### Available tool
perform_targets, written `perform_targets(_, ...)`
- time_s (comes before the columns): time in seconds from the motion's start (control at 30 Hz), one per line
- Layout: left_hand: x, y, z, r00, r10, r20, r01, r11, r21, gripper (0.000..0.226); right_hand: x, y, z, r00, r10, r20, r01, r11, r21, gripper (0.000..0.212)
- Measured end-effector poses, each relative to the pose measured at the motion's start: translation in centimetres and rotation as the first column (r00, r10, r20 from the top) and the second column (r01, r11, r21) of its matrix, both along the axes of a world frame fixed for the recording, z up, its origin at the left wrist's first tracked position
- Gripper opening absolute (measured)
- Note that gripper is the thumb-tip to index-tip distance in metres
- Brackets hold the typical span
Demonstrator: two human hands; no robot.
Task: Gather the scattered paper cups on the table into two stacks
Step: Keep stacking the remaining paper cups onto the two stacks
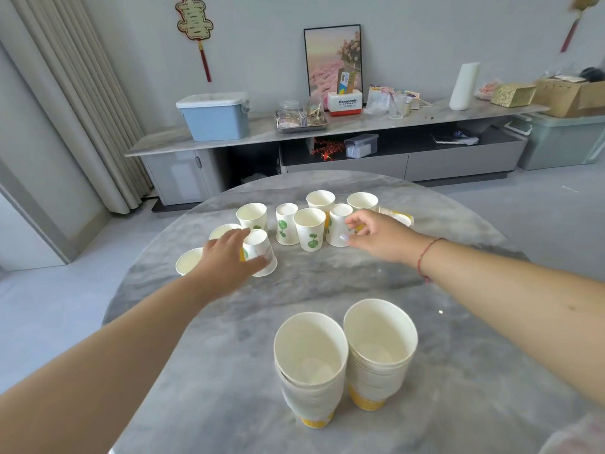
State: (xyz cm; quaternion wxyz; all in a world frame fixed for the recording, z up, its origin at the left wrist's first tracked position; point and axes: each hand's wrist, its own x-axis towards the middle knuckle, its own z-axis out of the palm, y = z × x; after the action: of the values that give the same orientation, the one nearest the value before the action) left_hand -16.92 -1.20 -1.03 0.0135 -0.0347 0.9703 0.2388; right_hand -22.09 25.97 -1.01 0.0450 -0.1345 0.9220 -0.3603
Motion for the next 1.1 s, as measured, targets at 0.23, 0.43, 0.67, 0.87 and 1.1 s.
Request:
perform_targets(0.23,-7.4,-0.5,-2.2,0.985,-0.17,0.013,0.147,0.813,-0.564,0.091,-5.6,-4.7,-2.1,0.992,0.112,-0.05,-0.096,0.964,0.246,0.057)
perform_targets(0.43,-9.7,0.3,-2.8,0.947,-0.307,0.097,0.249,0.505,-0.826,0.056,-7.5,-6.7,-3.5,0.985,0.17,-0.018,-0.144,0.882,0.449,0.05)
perform_targets(0.67,-7.2,0.5,-1.0,0.938,-0.343,-0.058,0.13,0.5,-0.856,0.045,-5.8,-4.9,-3.6,0.994,0.045,-0.1,-0.019,0.969,0.246,0.035)
perform_targets(0.87,-0.9,-1.5,2.9,0.971,0.139,-0.195,-0.157,0.985,-0.076,0.042,-0.8,-1.6,0.2,0.972,-0.001,-0.233,0.021,0.996,0.084,0.009)
perform_targets(1.1,6.7,-2.0,5.1,0.966,-0.059,0.252,-0.244,0.127,0.962,0.056,6.7,1.6,5.6,0.973,-0.052,-0.223,0.02,0.99,-0.142,0.007)
